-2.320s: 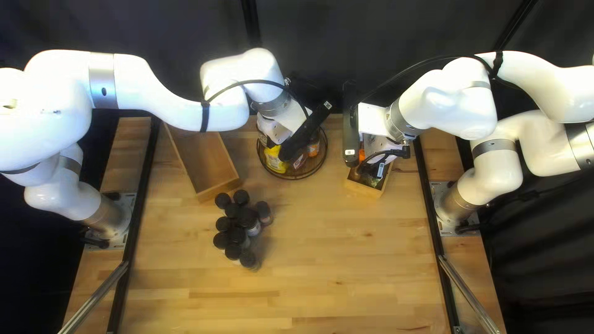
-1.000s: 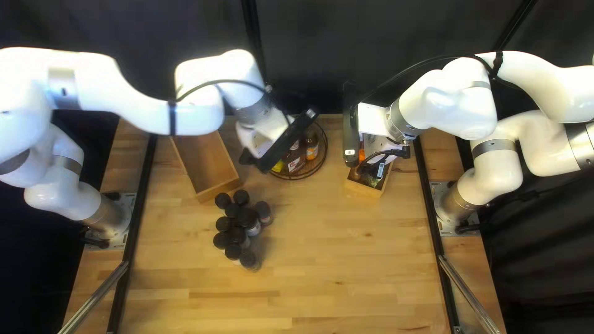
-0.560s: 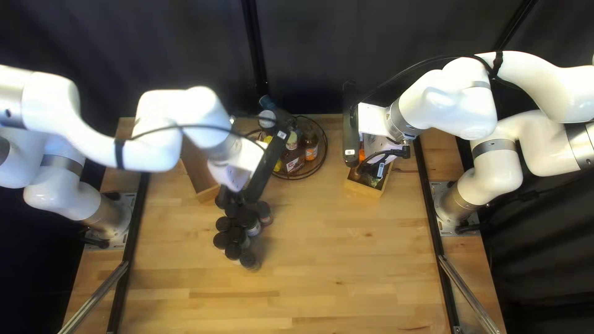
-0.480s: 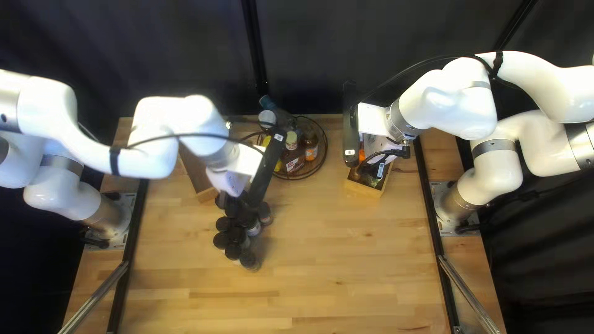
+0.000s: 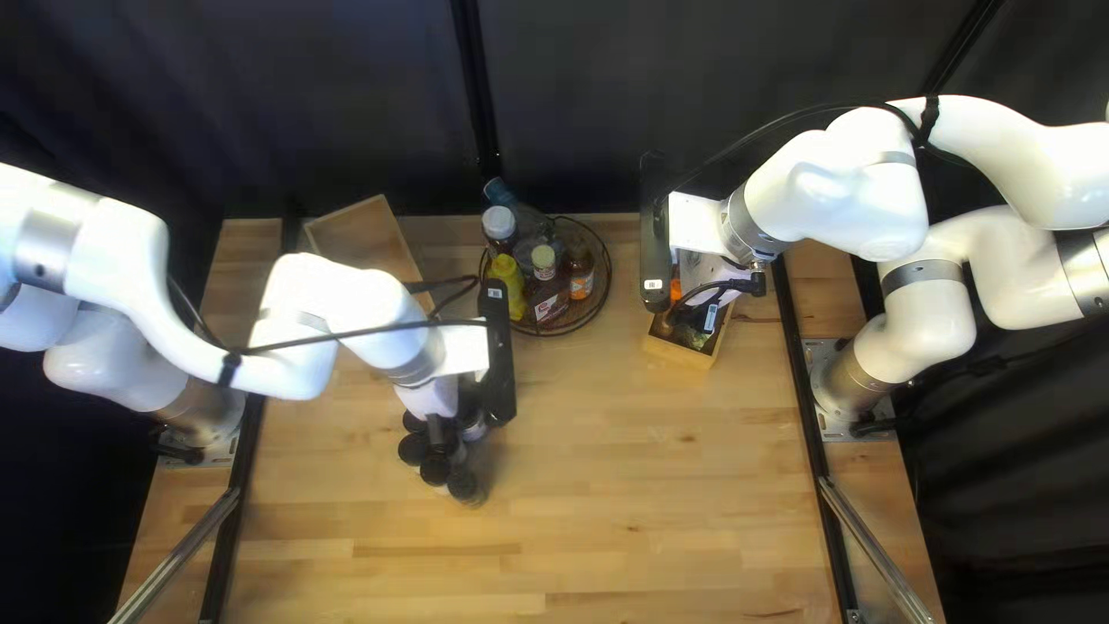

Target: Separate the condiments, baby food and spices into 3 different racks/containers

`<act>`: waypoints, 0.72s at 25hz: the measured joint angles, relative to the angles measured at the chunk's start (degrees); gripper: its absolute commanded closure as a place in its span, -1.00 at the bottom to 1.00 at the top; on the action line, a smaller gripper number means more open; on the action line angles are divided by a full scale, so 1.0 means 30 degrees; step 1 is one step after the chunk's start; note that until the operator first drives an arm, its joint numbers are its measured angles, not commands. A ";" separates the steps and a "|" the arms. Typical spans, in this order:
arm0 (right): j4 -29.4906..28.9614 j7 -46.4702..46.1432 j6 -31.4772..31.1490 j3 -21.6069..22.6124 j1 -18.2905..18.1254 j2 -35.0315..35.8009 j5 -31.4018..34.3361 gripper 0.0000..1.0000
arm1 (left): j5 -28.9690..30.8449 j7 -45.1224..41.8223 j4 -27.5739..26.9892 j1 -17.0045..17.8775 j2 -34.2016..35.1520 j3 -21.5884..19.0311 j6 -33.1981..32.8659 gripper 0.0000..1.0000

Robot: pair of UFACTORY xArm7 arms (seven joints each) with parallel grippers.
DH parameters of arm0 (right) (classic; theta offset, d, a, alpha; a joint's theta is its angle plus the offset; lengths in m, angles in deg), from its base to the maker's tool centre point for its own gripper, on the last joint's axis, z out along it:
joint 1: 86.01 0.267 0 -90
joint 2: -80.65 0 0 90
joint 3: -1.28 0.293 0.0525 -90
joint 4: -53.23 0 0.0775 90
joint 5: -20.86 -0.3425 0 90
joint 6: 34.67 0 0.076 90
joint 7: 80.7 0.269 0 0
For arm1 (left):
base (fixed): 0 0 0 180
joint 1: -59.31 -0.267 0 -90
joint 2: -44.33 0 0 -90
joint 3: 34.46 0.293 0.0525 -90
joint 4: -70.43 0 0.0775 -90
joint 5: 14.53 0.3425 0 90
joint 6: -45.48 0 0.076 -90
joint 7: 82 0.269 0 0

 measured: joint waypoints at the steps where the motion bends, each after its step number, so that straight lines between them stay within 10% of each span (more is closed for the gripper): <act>1: 0.0000 0.0000 0.0000 0.0000 0.0000 0.0000 0.0000 -1.00 | 0.0206 -0.0386 0.0028 0.0003 -0.0196 -0.0022 -0.0128 -1.00; 14: 0.0000 0.0000 0.0000 0.0000 0.0000 0.0000 0.0000 -1.00 | 0.2782 -0.4785 -0.0359 0.0439 -0.2421 -0.0273 -0.0381 -1.00; 18: 0.0000 0.0000 0.0000 0.0000 0.0000 0.0000 0.0000 -1.00 | 0.2943 -0.5115 -0.0430 0.0470 -0.2624 -0.0268 -0.0306 -0.31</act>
